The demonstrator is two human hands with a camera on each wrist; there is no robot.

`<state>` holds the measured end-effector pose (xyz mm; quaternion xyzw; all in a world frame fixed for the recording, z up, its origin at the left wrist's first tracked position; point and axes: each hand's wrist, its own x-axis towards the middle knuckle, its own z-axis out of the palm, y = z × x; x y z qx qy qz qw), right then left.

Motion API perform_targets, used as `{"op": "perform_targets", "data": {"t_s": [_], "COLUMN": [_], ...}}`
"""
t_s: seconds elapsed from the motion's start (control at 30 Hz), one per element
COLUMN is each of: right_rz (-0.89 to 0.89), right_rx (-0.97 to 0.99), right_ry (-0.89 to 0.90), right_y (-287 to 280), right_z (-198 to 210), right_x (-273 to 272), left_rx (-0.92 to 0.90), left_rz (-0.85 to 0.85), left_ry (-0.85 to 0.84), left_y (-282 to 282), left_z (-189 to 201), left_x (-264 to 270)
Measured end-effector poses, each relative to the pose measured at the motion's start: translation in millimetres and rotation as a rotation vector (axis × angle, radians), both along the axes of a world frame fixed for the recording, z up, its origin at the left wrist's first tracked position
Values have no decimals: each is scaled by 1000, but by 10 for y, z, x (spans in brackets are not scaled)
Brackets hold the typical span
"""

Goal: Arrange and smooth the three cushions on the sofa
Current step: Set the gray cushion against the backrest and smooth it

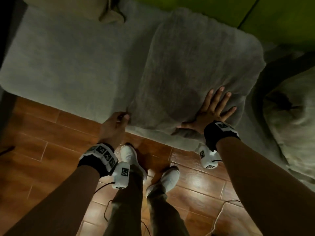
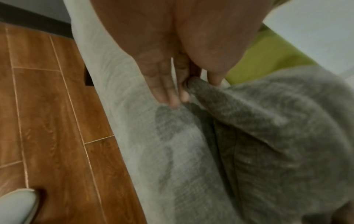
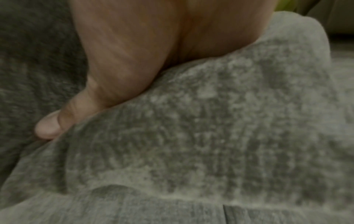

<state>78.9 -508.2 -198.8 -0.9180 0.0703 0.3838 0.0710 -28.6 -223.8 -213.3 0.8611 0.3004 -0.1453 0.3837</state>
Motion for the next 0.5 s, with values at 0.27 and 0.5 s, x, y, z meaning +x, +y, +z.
{"op": "perform_targets", "data": {"t_s": [0.27, 0.5], "right_rz": [29, 83], "right_rx": [46, 91], "right_ry": [6, -52], "right_y": [-56, -222], "right_z": [4, -28], "right_x": [-19, -56], "left_rx": [17, 178], "left_rz": [54, -18], "left_ry": [65, 60], "left_y": [242, 278], "left_z": [-127, -3], "left_x": [118, 130]}}
